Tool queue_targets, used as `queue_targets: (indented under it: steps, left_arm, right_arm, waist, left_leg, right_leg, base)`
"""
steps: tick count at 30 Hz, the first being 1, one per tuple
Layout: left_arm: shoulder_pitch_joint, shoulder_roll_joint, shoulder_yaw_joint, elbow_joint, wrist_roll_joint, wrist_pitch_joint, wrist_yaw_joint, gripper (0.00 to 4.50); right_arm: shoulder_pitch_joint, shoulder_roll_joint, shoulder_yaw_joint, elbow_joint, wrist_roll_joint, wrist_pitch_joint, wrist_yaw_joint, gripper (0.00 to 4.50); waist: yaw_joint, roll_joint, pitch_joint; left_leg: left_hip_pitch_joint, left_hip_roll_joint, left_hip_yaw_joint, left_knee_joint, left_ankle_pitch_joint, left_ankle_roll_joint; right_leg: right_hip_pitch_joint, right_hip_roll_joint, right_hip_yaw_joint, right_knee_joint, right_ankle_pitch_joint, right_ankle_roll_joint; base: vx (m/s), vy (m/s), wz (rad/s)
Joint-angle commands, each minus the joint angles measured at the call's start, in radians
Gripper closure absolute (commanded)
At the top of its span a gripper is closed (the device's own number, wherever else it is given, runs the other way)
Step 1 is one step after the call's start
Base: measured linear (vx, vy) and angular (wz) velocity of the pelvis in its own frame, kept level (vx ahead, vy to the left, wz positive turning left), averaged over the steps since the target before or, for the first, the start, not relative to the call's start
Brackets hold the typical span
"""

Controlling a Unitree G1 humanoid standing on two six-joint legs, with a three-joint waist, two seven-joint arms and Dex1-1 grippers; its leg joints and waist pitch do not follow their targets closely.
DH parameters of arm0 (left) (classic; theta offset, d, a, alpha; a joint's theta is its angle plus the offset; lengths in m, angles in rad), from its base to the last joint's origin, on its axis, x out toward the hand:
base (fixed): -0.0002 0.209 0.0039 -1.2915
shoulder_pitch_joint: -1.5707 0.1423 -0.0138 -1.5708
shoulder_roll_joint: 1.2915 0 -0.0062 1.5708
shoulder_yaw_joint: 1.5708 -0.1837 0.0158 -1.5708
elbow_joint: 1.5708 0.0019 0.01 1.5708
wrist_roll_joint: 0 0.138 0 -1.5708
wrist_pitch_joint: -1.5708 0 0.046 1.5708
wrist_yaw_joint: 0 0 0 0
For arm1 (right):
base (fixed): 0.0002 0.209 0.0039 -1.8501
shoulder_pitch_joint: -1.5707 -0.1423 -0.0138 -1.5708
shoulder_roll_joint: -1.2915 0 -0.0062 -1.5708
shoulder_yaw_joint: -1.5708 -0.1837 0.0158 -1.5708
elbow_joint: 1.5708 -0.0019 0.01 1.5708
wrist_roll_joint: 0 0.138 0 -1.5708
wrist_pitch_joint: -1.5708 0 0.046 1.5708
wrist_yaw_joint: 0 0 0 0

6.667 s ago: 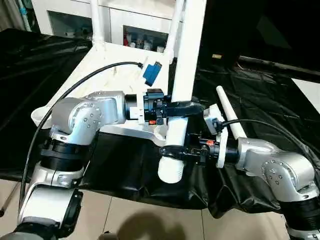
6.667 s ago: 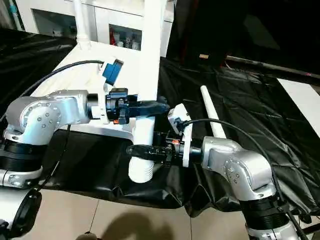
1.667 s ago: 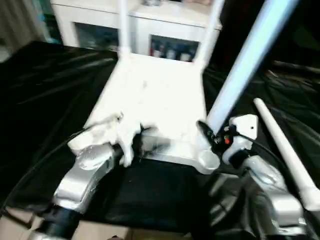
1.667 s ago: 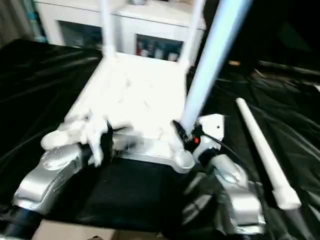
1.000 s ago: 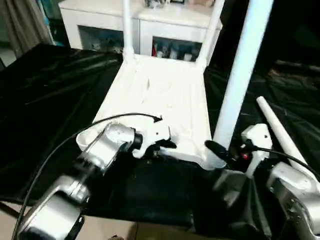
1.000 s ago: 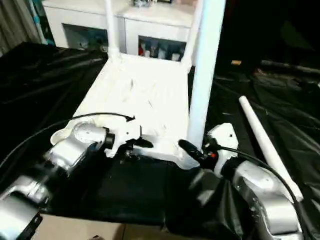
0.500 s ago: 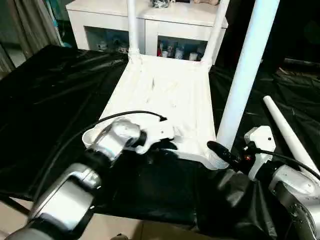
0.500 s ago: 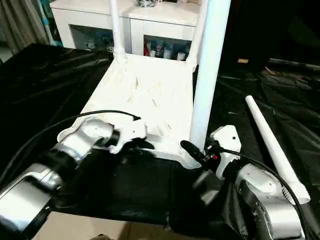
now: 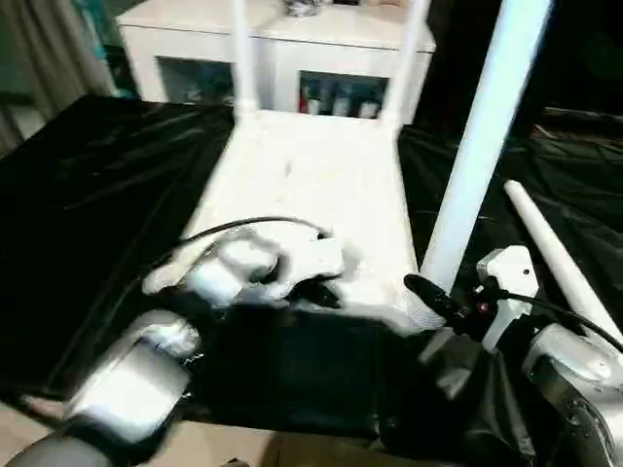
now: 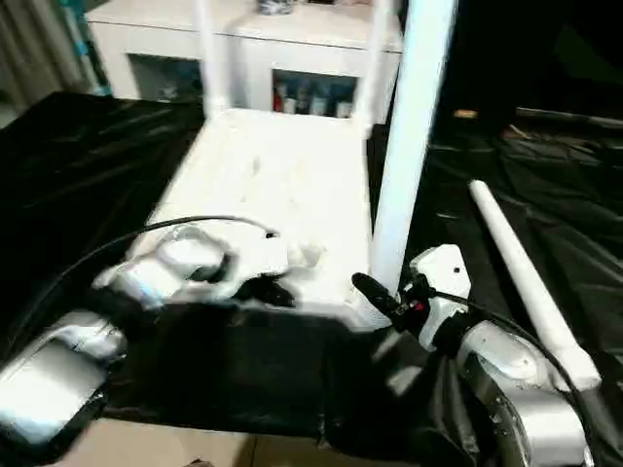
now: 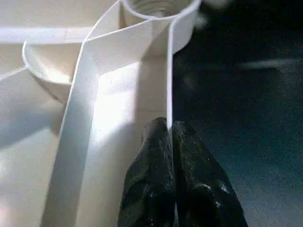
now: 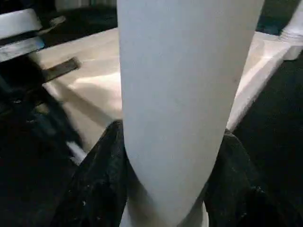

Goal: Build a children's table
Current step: Pick table leg

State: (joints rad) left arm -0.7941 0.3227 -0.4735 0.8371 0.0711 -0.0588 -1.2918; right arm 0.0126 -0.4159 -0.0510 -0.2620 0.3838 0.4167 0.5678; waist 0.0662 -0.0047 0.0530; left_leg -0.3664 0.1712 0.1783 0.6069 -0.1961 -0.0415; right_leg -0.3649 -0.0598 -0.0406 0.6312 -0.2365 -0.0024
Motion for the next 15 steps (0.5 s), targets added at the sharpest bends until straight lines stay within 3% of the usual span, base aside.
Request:
queue_targets:
  steps: [1,2,3,4,5,6,7,8,10,11,13,14,15]
  left_arm:
    - [0.083,0.073,-0.014,-0.055,0.013,0.088,-0.055,4.50]
    - [0.126,0.119,-0.006,-0.127,0.005,0.129,-0.064,4.50]
    - [0.126,0.119,-0.006,-0.127,0.005,0.129,-0.064,4.50]
    - [0.157,0.152,0.002,-0.180,0.002,0.152,-0.070,4.50]
    - [0.196,0.192,0.019,-0.245,-0.002,0.174,-0.070,4.50]
    - [0.225,0.221,0.033,-0.293,-0.007,0.188,-0.071,4.50]
    - [0.265,0.257,0.055,-0.366,-0.019,0.212,-0.069,4.50]
    - [0.270,0.261,0.057,-0.377,-0.020,0.216,-0.069,4.50]
    - [0.316,0.294,0.080,-0.482,-0.035,0.261,-0.064,4.50]
    - [0.333,0.297,0.087,-0.533,-0.038,0.299,-0.053,4.50]
    - [0.344,0.283,0.090,-0.586,-0.038,0.351,-0.029,4.50]
    - [0.344,0.283,0.090,-0.586,-0.038,0.351,-0.029,4.50]
    - [0.349,0.263,0.088,-0.632,-0.039,0.390,0.001,4.50]
  right_arm:
    - [-0.021,0.007,-0.036,0.003,0.050,0.029,0.002,2.65]
    - [-0.028,0.014,-0.040,0.013,0.072,0.036,0.012,2.65]
    - [-0.028,0.014,-0.040,0.013,0.072,0.036,0.012,2.65]
    - [-0.033,0.016,-0.038,0.019,0.077,0.038,0.017,2.65]
    - [-0.043,0.020,-0.033,0.030,0.082,0.039,0.025,2.65]
    - [-0.052,0.025,-0.029,0.040,0.087,0.041,0.032,2.65]
    - [-0.072,0.035,-0.019,0.060,0.094,0.041,0.044,2.65]
    - [-0.075,0.037,-0.017,0.064,0.095,0.041,0.045,2.65]
    - [-0.105,0.058,-0.004,0.096,0.104,0.040,0.060,2.65]
    - [-0.122,0.069,0.005,0.117,0.101,0.035,0.064,2.65]
    - [-0.147,0.089,0.020,0.152,0.096,0.026,0.072,2.65]
    - [-0.147,0.089,0.020,0.152,0.096,0.026,0.072,2.65]
    - [-0.176,0.113,0.036,0.198,0.095,0.018,0.078,2.65]
  waist:
    - [0.005,-0.021,-0.057]
    - [0.002,-0.024,-0.053]
    - [-0.003,-0.017,-0.050]
    - [-0.006,-0.037,-0.045]
    - [-0.005,-0.042,-0.043]
    - [-0.011,-0.031,-0.042]
    - [-0.020,-0.045,-0.042]
    - [-0.025,-0.041,-0.038]
    - [-0.029,-0.045,-0.037]
    - [-0.029,-0.054,-0.038]
    - [-0.026,-0.054,-0.040]
    - [-0.026,-0.054,-0.038]
    - [-0.021,-0.055,-0.041]
  left_leg:
    - [0.010,0.069,-0.027,-0.078,-0.122,0.071]
    - [0.005,0.068,-0.027,-0.080,-0.122,0.074]
    - [0.007,0.067,-0.025,-0.082,-0.131,0.066]
    - [0.009,0.067,-0.022,-0.084,-0.141,0.064]
    - [0.008,0.069,-0.024,-0.086,-0.147,0.061]
    - [0.002,0.067,-0.026,-0.089,-0.138,0.056]
    - [0.002,0.071,-0.028,-0.093,-0.141,0.047]
    - [-0.002,0.068,-0.030,-0.095,-0.145,0.045]
    - [0.008,0.069,-0.027,-0.097,-0.176,0.026]
    - [0.010,0.070,-0.026,-0.096,-0.172,0.022]
    - [0.014,0.069,-0.021,-0.091,-0.133,0.030]
    - [0.010,0.067,-0.021,-0.092,-0.121,0.034]
    - [0.015,0.067,-0.017,-0.089,-0.110,0.038]
  right_leg:
    - [0.040,-0.101,0.048,-0.068,0.009,-0.273]
    - [0.039,-0.104,0.048,-0.068,-0.022,-0.266]
    - [0.034,-0.101,0.048,-0.076,-0.068,-0.255]
    - [0.030,-0.097,0.047,-0.080,-0.091,-0.248]
    - [0.031,-0.099,0.047,-0.078,-0.112,-0.244]
    - [0.032,-0.100,0.046,-0.078,-0.138,-0.231]
    - [0.030,-0.099,0.043,-0.076,-0.136,-0.227]
    - [0.029,-0.097,0.043,-0.077,-0.148,-0.223]
    - [0.022,-0.095,0.044,-0.083,-0.181,-0.220]
    - [0.021,-0.096,0.046,-0.078,-0.163,-0.226]
    - [0.018,-0.093,0.048,-0.071,-0.091,-0.239]
    - [0.019,-0.092,0.048,-0.072,-0.078,-0.242]
    - [0.016,-0.090,0.048,-0.070,-0.050,-0.247]
  base:
    - [0.000,0.000,0.00]
    - [0.000,0.000,0.00]
    - [0.000,0.000,0.00]
    - [0.000,0.000,0.00]
    - [0.000,0.000,0.00]
    - [0.000,0.000,0.00]
    - [0.000,0.000,0.00]
    - [0.000,0.000,0.00]
    - [0.000,0.000,0.00]
    - [0.000,0.000,0.00]
    - [0.000,0.000,0.00]
    - [0.000,0.000,0.00]
    - [0.000,0.000,0.00]
